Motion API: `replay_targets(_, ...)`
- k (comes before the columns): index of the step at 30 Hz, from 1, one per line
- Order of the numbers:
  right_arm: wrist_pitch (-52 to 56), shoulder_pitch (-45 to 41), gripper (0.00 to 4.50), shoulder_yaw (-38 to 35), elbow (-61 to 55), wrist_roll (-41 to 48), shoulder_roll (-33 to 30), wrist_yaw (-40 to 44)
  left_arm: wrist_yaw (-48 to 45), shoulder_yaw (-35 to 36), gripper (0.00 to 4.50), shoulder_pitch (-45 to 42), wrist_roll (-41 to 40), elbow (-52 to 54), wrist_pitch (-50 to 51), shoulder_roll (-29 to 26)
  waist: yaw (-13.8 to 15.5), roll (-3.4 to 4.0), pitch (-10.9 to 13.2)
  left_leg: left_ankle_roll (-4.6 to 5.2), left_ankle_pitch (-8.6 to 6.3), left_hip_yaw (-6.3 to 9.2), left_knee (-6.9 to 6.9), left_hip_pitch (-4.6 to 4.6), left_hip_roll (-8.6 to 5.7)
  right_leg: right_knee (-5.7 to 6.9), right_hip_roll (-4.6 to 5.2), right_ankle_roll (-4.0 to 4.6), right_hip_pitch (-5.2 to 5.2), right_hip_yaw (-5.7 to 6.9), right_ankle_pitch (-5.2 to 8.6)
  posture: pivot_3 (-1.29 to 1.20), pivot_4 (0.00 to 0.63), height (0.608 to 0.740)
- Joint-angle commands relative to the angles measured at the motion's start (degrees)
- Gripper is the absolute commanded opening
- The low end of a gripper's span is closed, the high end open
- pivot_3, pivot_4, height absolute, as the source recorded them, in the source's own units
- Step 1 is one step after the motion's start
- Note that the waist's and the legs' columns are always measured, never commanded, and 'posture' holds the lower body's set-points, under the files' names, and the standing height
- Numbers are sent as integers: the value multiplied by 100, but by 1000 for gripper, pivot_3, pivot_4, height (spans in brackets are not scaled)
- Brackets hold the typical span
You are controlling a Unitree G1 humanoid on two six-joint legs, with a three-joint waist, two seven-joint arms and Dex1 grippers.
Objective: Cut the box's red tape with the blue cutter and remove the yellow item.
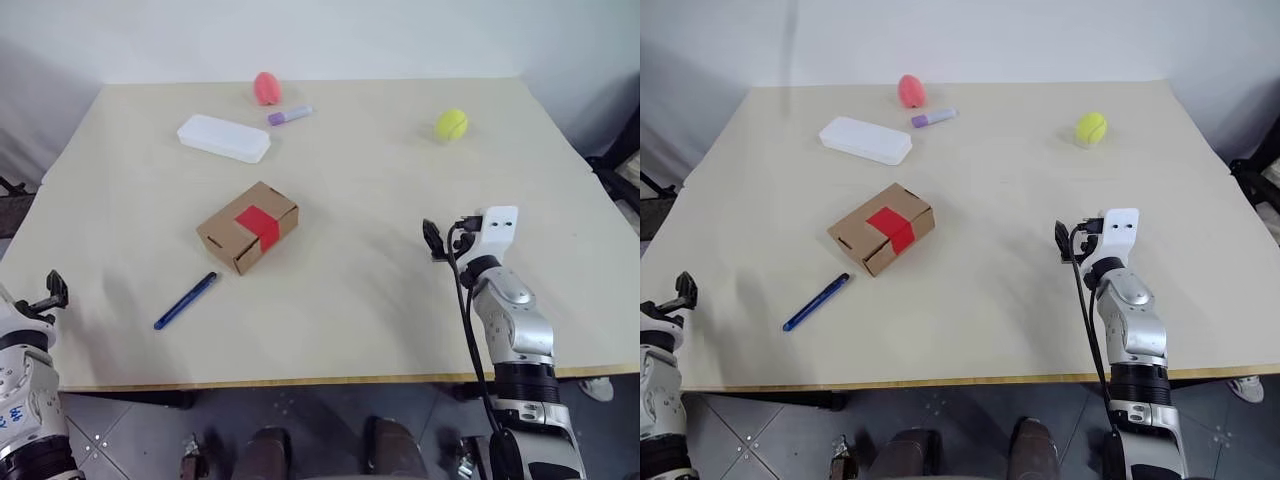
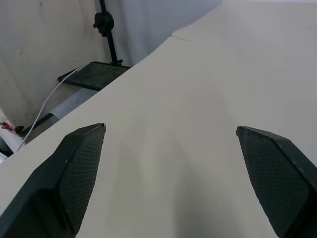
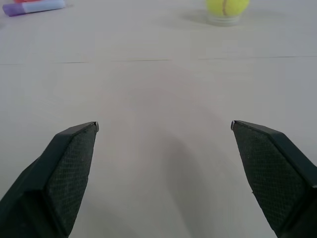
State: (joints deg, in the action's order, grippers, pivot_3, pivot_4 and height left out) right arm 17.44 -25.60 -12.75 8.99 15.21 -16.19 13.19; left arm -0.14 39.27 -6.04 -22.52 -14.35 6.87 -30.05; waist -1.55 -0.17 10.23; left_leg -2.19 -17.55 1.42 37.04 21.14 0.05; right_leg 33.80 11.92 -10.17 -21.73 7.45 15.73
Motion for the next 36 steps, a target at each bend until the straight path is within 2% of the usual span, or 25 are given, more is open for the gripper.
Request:
replay_targets(1,-55,-34,4500,-68,-288,23,-95,17,31,-31,4490,-9,177,91,-167,-26,0,0,0,1,-1,-2,0,0,0,0,0,0,-1,-1,0,0,150,740)
replay_targets(8,83,-1,4500,-91,-542,210,-231,261,-74,-320,4490,-259,285,-36,138,-157,6,0,0,2,-2,-15,1,2,2,1,-2,0,-11,-14,0,0,150,740)
replay_targets(11,23,0,4500,403,-854,-261,-580,514,-895,-668,4490,-336,291,-86,-12,-388,2,0,0,3,-2,-30,-1,3,2,4,-3,0,-24,-28,0,0,150,740)
replay_targets(13,401,-69,4500,440,-954,-85,-635,628,-862,-728,4108,-482,403,-251,-22,-492,4,-2,0,5,-4,-41,-1,4,4,6,-6,0,-33,-41,0,0,150,740)
replay_targets(14,561,-161,4320,435,-994,147,-659,865,-991,-775,3939,-599,364,-298,18,-535,0,-3,0,5,-4,-43,-1,6,6,5,-9,0,-36,-45,0,0,150,740)
replay_targets(17,937,-369,3588,486,-1021,390,-693,1191,-1421,-914,3044,-827,243,-381,132,-611,-10,-5,1,3,-5,-52,0,6,17,5,-20,5,-42,-52,-3,0,150,740)
replay_targets(22,1468,-617,1842,881,-1199,580,-676,1680,-1959,-1203,1476,-1249,303,-674,149,-737,0,-6,1,0,-7,-67,-2,11,23,10,-25,6,-61,-66,-4,0,150,740)
replay_targets(27,1907,-902,32,1719,-1325,509,-509,2139,-2548,-1769,0,-2491,559,-2002,-96,-777,2,-11,4,-1,-7,-69,6,17,30,12,-35,10,-65,-66,-7,0,150,740)
replay_targets(36,1746,-1592,32,2147,-333,98,325,1805,-3325,-2538,0,-3898,1084,-3734,-674,-552,-41,-15,4,-3,-9,-72,-2,17,31,13,-38,8,-73,-65,-9,0,150,740)
